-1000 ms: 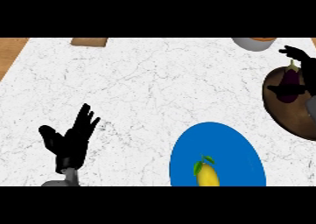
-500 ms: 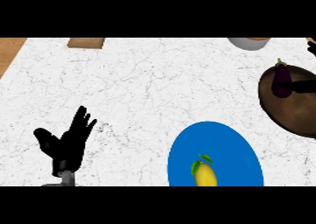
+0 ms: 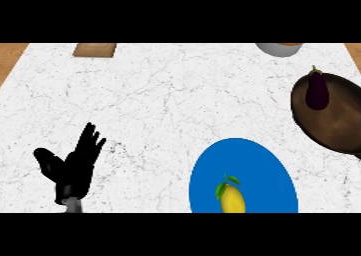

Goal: Pick the eggplant from the plate and place it in the pan

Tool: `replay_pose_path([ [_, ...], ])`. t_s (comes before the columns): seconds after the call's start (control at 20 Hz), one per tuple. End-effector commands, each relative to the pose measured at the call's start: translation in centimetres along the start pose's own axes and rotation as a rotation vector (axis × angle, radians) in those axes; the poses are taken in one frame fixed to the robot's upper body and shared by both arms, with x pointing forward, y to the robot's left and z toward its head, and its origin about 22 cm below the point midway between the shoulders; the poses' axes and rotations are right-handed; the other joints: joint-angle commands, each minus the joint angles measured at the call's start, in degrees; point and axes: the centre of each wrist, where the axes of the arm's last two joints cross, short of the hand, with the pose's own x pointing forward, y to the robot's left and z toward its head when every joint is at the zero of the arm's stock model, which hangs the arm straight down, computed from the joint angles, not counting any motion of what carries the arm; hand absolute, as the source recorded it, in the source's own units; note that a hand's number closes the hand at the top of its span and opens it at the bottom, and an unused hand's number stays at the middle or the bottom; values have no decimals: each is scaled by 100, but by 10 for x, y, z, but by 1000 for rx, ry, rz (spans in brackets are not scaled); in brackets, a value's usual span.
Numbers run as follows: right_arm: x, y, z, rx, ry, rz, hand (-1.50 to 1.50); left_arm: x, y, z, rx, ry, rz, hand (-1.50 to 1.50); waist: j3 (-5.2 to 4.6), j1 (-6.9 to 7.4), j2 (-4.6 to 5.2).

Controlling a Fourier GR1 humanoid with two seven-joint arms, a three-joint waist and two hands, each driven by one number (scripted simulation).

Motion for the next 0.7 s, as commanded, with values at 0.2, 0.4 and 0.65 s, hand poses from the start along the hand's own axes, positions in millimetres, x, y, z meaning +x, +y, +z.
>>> replay_pose_path([
  [0.2,-1,-41,41,124,-65,-96,-150,-12,8,12,-8,33,4,0,-9,-62,-40],
  [0.4,-9,-43,53,109,-36,-85,-150,-18,13,4,18,16,16,0,-19,-110,-43],
  [0.65,2,-61,63,82,-41,-60,-150,-16,11,8,25,18,-1,0,-21,-126,-60],
])
